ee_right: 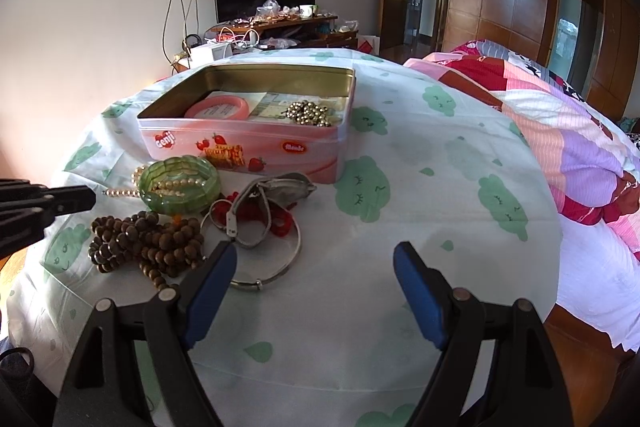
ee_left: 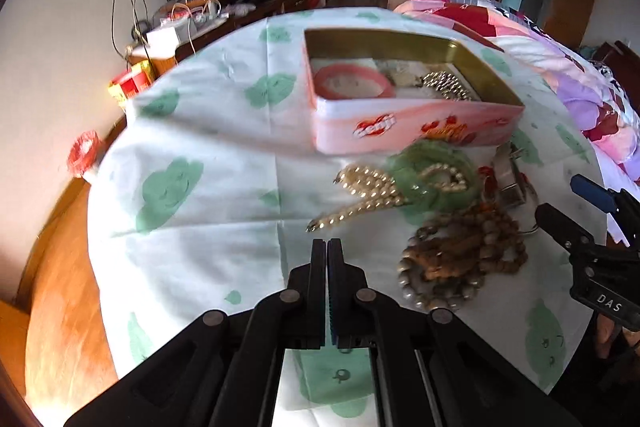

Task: Organize jewelry
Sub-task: 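Open both grippers and withdraw them from the tin, then grasp the black bead bracelet with the left gripper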

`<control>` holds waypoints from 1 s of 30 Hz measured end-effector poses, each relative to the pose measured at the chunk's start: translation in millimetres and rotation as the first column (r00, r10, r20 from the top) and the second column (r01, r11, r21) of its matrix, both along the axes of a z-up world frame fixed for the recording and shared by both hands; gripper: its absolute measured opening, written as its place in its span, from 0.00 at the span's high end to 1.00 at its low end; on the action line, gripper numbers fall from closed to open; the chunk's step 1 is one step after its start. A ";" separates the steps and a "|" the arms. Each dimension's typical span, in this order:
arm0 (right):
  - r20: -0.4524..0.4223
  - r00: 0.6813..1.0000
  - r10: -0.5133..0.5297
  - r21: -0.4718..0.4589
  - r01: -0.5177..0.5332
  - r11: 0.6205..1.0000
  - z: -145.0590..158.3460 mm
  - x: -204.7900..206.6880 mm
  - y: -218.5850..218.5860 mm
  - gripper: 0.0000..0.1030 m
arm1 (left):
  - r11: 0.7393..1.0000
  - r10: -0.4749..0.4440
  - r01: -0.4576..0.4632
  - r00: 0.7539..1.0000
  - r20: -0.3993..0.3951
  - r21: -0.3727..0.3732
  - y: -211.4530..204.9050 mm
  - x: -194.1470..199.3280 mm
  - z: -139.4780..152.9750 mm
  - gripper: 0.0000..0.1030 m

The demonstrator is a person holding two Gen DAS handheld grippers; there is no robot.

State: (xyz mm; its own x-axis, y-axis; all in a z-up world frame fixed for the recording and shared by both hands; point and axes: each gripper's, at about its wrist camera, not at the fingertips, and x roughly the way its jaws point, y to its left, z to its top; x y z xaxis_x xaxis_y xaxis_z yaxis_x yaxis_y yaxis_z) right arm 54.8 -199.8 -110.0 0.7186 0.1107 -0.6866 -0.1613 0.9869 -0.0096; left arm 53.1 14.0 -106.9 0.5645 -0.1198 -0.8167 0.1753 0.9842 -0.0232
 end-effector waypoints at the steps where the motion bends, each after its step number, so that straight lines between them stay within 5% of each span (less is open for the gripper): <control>1: -0.001 1.000 0.001 -0.001 -0.001 1.000 -0.1 0.1 0.2 0.19 | 1.000 -0.004 0.004 1.000 0.001 -0.008 -0.3 -0.6 0.3 1.00; 7: -0.001 1.000 0.006 -0.012 -0.006 1.000 -0.3 -0.9 1.6 0.17 | 0.997 -0.071 0.071 0.997 -0.002 -0.002 -14.4 -7.9 2.8 0.88; 12: -0.001 1.000 0.007 -0.013 -0.007 1.000 0.0 -0.6 1.8 0.17 | 0.998 -0.058 0.058 0.998 -0.003 -0.023 -14.6 -12.0 12.8 0.57; 14: -0.001 1.000 0.009 -0.014 -0.009 1.000 0.1 -1.0 1.9 0.17 | 0.997 -0.067 0.067 0.998 0.015 -0.022 -17.3 -14.7 17.6 0.53; 17: 0.002 1.000 0.012 -0.017 -0.012 1.000 0.9 -1.4 2.9 0.17 | 0.997 -0.071 0.070 0.997 0.015 0.025 -22.1 -16.5 14.6 0.53; 23: 0.003 1.000 0.012 -0.019 -0.012 1.000 1.4 -1.3 2.9 0.16 | 0.998 -0.067 0.067 0.997 -0.037 -0.002 -20.4 -12.2 3.0 0.53; 28: 0.002 1.000 0.018 -0.027 -0.018 0.999 1.5 -1.5 5.3 0.15 | 0.994 -0.083 0.083 0.997 0.001 0.070 -32.5 -18.6 -3.1 0.53; 30: 0.003 1.000 0.022 -0.028 -0.022 0.999 1.5 -1.6 6.1 0.15 | 0.993 -0.092 0.091 0.996 0.011 0.080 -33.5 -20.1 -3.2 0.62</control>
